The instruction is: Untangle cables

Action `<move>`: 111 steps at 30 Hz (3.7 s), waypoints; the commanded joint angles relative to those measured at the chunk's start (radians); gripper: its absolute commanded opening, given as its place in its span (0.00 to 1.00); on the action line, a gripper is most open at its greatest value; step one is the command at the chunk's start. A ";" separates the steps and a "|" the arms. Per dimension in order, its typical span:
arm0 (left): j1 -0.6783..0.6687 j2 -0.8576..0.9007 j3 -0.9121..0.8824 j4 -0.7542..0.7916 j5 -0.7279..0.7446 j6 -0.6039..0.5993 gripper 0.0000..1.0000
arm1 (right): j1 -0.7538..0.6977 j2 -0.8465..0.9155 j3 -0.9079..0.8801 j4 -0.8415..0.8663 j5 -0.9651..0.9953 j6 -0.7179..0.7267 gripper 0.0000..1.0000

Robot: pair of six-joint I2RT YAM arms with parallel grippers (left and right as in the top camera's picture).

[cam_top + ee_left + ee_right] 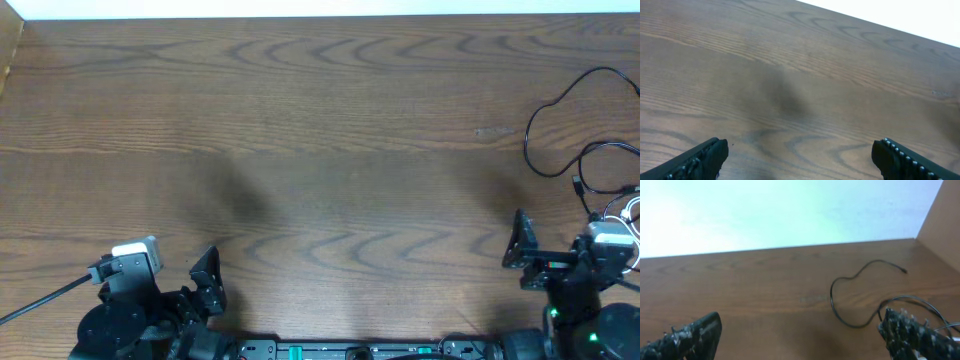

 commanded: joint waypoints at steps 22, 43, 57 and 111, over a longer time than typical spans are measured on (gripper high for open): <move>0.000 0.001 0.006 0.001 -0.013 0.013 0.97 | 0.004 -0.171 -0.513 0.619 -0.045 -0.014 0.99; 0.000 0.001 0.006 0.001 -0.012 0.013 0.97 | 0.004 -0.171 -0.657 0.774 -0.037 -0.090 0.99; 0.000 0.001 0.006 0.001 -0.013 0.013 0.97 | -0.022 -0.171 -0.658 0.614 -0.090 -0.093 0.99; 0.000 0.001 0.006 0.001 -0.013 0.013 0.97 | 0.003 0.368 -0.657 0.610 -0.115 -0.116 0.99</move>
